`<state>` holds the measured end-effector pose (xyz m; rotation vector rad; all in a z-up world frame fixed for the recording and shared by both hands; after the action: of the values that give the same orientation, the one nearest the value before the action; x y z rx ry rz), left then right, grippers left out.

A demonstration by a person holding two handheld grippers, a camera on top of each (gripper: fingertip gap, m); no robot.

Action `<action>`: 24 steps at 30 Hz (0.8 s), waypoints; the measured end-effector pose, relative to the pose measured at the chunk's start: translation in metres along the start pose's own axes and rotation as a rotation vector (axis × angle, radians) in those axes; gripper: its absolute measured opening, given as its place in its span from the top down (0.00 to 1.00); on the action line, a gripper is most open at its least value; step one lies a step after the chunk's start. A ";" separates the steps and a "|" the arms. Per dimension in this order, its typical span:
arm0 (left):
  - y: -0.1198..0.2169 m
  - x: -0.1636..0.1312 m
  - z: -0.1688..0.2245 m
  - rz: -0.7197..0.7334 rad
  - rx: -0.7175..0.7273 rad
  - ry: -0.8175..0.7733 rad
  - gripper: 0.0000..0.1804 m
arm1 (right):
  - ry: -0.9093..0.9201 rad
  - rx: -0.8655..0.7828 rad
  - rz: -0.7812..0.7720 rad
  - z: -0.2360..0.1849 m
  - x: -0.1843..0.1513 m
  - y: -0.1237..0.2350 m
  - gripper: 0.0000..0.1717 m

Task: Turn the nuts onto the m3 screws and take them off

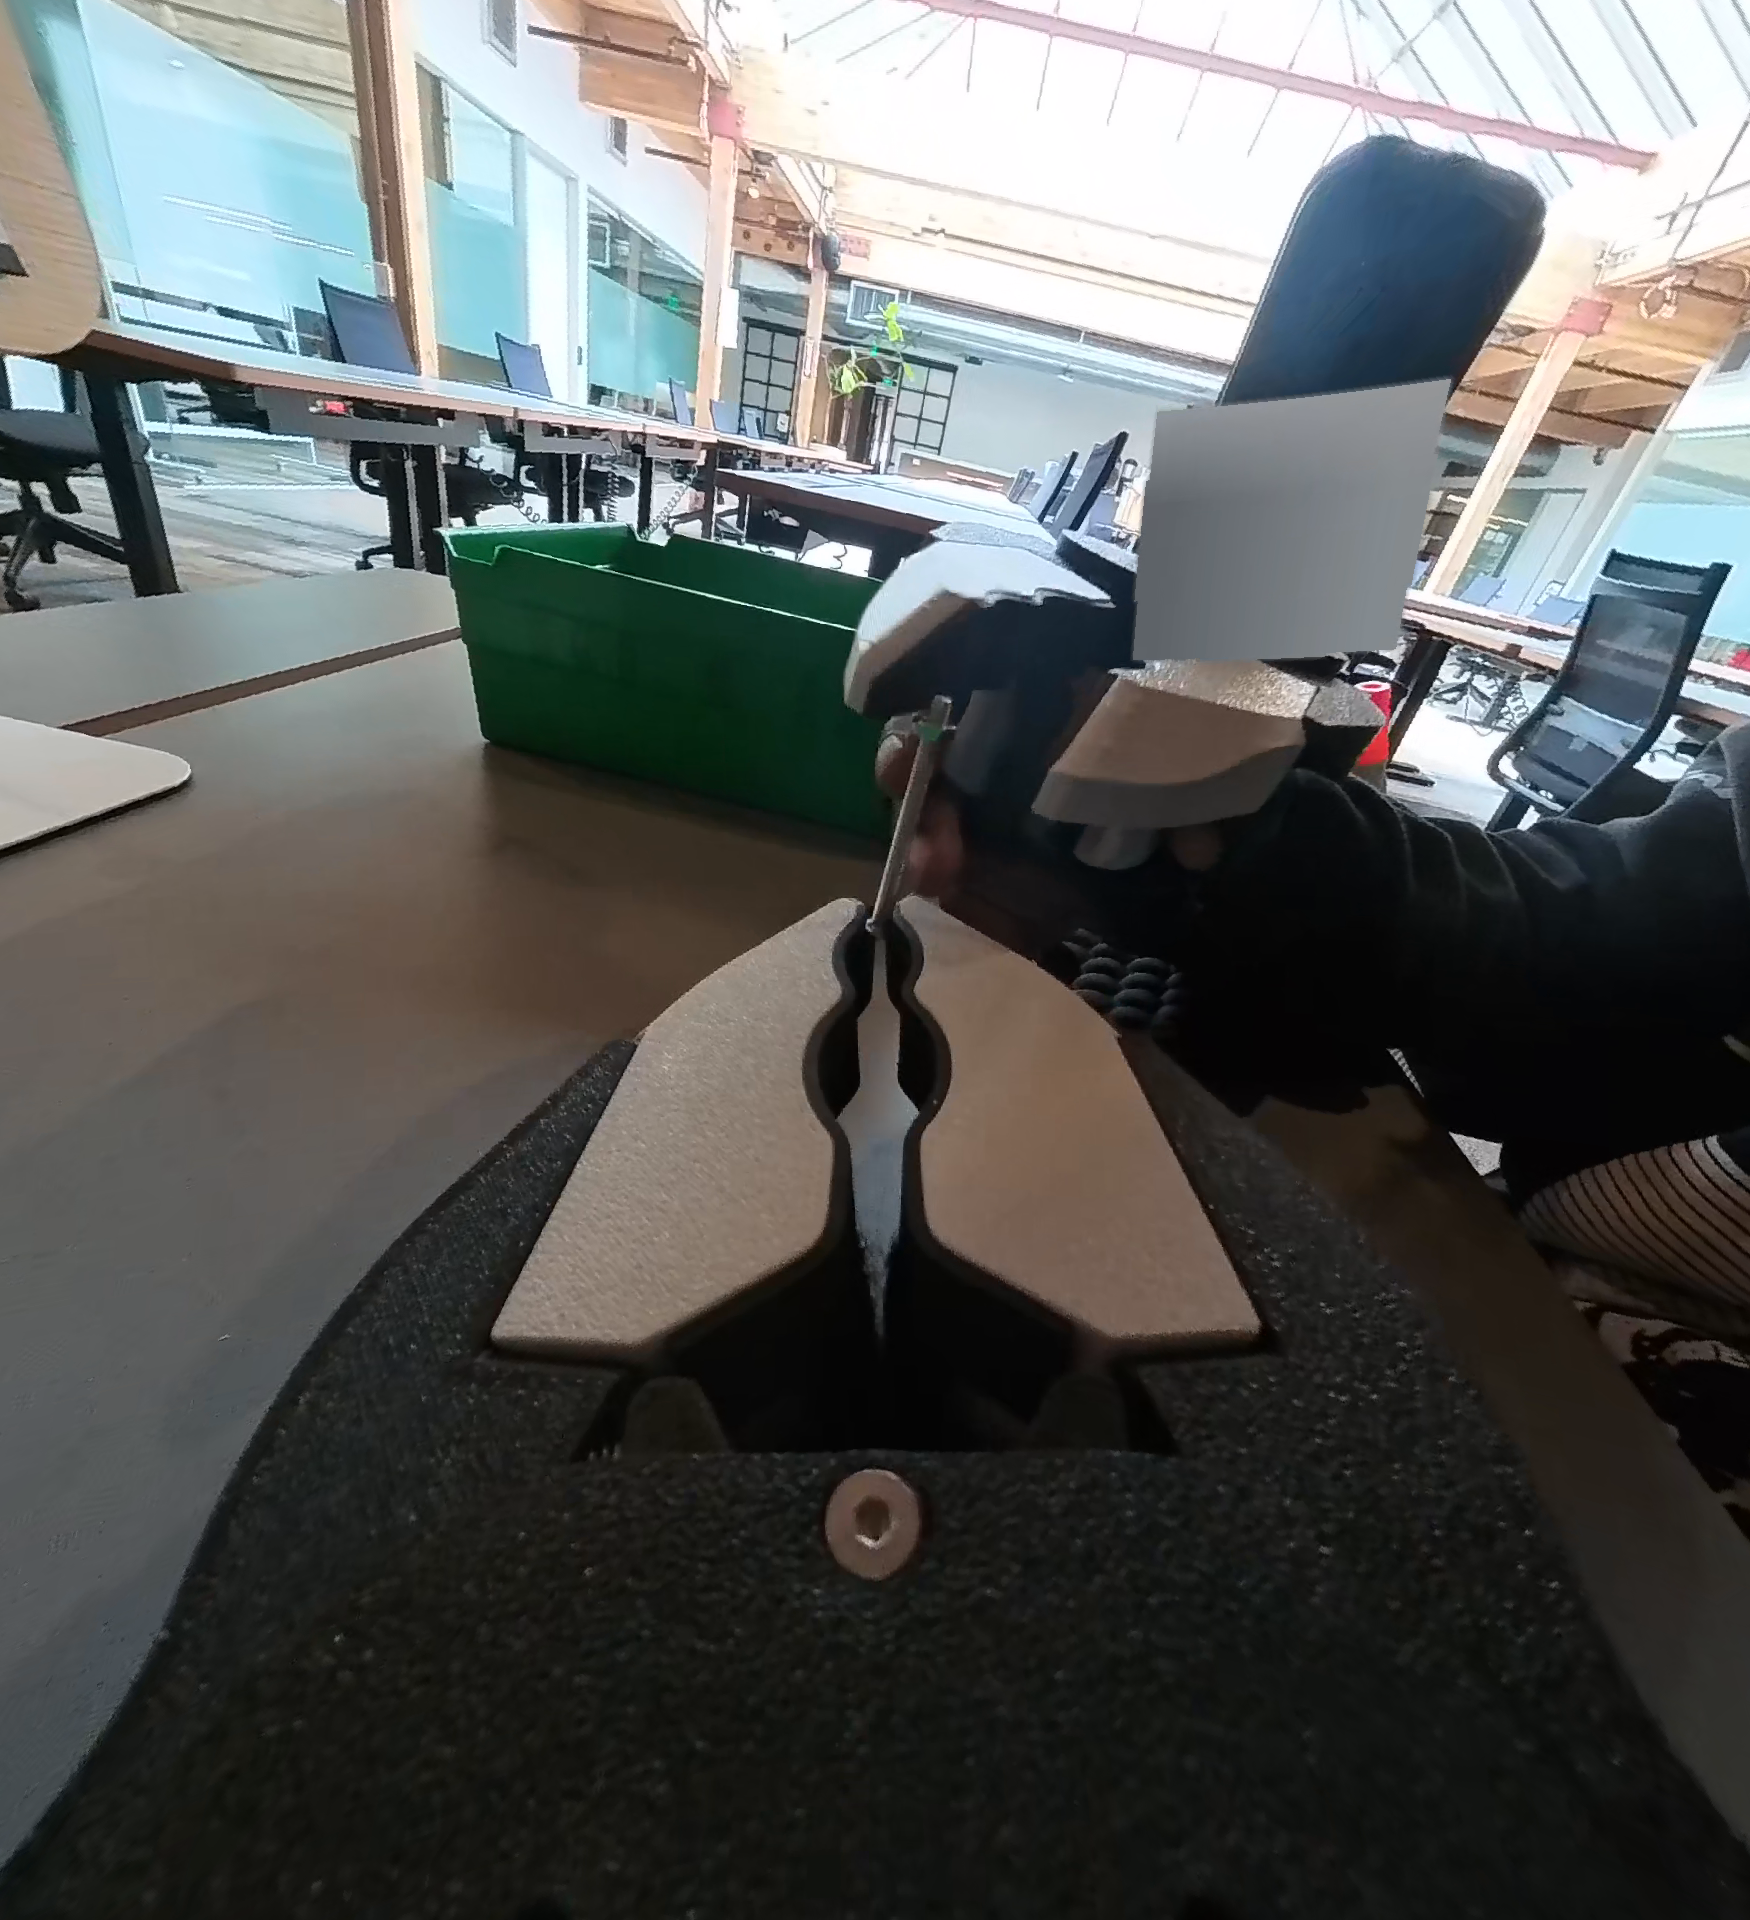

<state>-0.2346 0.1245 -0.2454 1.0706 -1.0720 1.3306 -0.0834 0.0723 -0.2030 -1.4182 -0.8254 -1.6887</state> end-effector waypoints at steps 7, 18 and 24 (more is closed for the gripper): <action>0.001 0.000 -0.001 0.010 0.016 0.010 1.00 | -0.004 0.005 -0.010 0.000 0.001 0.002 0.96; 0.001 0.001 -0.002 0.020 0.008 0.016 0.99 | 0.003 -0.013 -0.003 0.001 0.000 0.003 0.90; -0.001 0.000 0.000 0.000 -0.004 -0.002 0.99 | 0.010 -0.006 -0.003 0.000 0.000 0.001 0.88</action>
<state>-0.2341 0.1246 -0.2452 1.0687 -1.0758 1.3275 -0.0827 0.0721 -0.2033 -1.4123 -0.8184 -1.7008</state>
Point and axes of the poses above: each gripper's, where its closed fingertips meet, y back along the fingers, x out of its top, z = x × y across the jaws, the point moved 10 cm from there along y, back along the fingers, and after that the axes turned 2 degrees about x, right-handed, at the moved point
